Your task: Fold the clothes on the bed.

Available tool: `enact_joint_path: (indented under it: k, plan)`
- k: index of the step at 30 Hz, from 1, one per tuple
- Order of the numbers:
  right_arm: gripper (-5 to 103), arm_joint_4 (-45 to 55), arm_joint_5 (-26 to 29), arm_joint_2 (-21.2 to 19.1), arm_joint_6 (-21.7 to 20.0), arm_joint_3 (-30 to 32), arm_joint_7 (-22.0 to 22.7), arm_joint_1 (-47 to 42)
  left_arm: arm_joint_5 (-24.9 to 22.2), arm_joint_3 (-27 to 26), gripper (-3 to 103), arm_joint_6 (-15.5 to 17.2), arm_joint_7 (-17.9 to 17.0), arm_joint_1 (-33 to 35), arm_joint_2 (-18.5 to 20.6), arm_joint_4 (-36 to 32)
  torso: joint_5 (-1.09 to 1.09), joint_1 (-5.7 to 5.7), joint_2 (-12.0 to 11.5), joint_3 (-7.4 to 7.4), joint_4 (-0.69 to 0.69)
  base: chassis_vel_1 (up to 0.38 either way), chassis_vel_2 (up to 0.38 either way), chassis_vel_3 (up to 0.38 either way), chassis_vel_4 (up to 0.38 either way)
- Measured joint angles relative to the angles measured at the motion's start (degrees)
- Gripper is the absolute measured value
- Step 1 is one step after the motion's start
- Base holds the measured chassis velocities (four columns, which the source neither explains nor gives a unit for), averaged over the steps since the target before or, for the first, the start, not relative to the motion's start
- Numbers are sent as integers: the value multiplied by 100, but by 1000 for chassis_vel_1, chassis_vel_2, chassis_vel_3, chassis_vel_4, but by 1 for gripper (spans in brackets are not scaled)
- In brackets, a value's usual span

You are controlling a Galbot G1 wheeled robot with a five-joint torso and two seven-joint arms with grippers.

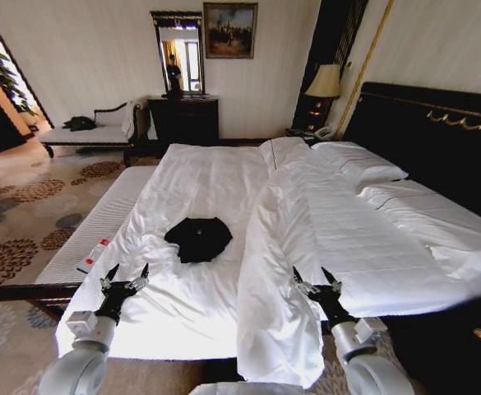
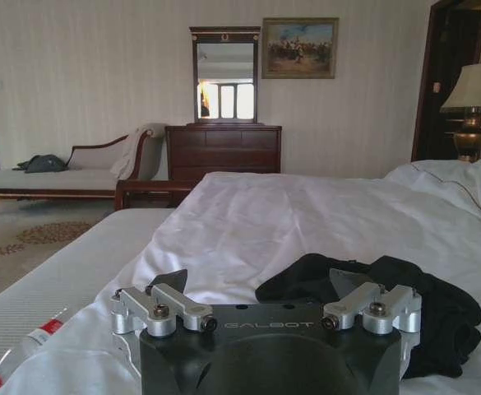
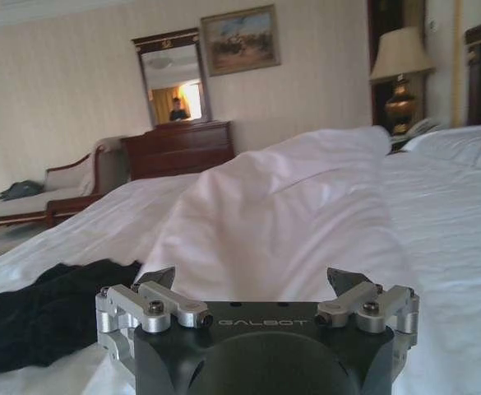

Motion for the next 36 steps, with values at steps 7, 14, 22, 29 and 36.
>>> enact_joint_path:
  k: [7,14,22,29,36]
  plan:
    - [100,-26,348,-549,-356,-456,13,312,22,-46,99,-3,-12,55,-59,-16,1,0,0,0,-1,0,0,0,0]
    - [100,-258,430,-1019,-538,-693,23,769,46,-74,99,-4,-43,78,-68,-27,1,-1,0,0,0,0,0,0,0]
    - [100,-714,89,-1184,-495,-900,9,995,83,-54,99,12,-84,47,-119,-64,1,0,0,0,0,0,0,0,0]
    - [103,-799,70,-1145,-497,-926,10,1021,100,-70,99,-14,-80,65,-141,-44,0,-1,0,0,0,0,0,0,0]
    - [79,-787,59,-1106,-490,-911,-1,946,123,-57,99,-58,-71,49,-159,-15,0,0,0,0,0,0,0,0,0]
